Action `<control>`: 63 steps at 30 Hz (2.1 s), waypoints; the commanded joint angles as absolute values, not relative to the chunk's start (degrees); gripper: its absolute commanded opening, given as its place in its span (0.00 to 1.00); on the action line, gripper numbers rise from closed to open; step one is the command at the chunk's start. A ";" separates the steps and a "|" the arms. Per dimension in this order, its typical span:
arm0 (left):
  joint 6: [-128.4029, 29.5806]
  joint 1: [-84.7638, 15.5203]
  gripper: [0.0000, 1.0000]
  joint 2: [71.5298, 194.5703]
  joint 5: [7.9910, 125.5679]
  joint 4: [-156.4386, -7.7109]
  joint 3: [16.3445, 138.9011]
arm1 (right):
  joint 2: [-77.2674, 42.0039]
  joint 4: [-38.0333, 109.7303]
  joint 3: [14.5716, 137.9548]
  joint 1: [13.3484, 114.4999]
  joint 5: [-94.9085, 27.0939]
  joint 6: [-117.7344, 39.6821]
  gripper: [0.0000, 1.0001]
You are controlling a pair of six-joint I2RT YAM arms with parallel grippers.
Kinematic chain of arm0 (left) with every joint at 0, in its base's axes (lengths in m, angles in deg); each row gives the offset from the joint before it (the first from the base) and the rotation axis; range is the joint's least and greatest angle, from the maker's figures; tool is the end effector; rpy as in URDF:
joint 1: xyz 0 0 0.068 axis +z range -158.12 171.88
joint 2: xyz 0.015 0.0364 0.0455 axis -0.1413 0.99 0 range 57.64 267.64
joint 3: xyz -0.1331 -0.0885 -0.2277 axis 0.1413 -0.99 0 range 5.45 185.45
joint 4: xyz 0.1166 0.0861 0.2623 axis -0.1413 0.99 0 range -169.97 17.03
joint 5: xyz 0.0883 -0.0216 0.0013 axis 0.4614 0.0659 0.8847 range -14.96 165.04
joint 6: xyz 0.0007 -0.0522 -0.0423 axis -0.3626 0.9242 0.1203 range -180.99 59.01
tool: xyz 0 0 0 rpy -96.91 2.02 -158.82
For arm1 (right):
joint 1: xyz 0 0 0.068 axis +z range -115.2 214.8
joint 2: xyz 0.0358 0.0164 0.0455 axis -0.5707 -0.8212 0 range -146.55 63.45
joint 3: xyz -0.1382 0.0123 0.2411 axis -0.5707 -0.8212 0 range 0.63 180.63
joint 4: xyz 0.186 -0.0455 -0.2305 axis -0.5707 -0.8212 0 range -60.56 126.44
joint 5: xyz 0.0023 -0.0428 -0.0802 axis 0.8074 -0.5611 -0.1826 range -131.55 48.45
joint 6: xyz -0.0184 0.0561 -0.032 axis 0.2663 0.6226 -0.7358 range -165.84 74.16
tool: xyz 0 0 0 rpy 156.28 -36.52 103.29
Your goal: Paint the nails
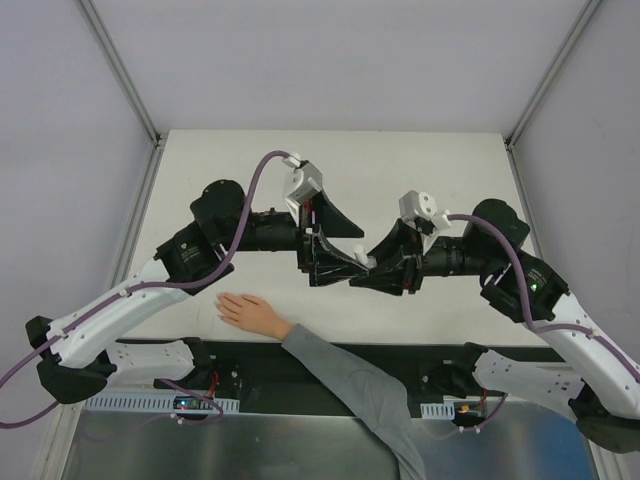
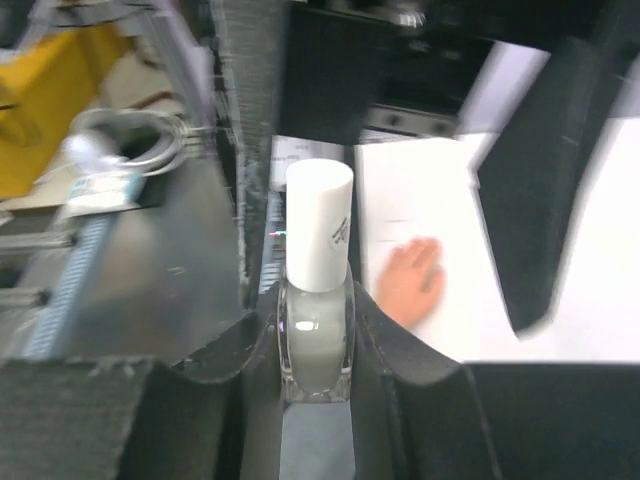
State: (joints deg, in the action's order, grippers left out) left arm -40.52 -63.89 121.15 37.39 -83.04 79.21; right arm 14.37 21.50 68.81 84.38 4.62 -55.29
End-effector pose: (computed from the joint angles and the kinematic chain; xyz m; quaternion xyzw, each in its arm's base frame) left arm 0.1323 -0.2526 0.4913 0.4192 0.4828 -0.6158 0.4605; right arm 0.1030 0.1807 0.4753 -0.5585 0.4037 0.4819 0.5412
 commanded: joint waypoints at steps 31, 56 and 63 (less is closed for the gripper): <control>-34.80 -63.84 0.13 131.47 60.49 -76.89 91.76 | 12.03 19.66 72.44 86.65 -44.11 -59.91 0.00; -35.59 -57.17 0.87 120.23 47.59 -80.59 83.15 | 15.38 15.01 72.52 83.84 -11.19 -61.31 0.00; -37.35 -61.29 0.83 120.57 64.48 -80.23 85.60 | 11.95 15.96 73.14 84.45 -32.03 -59.20 0.00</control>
State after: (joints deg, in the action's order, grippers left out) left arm -34.58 -58.82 120.14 51.42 -80.22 82.01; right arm 13.60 15.52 70.80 83.81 -18.37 -58.59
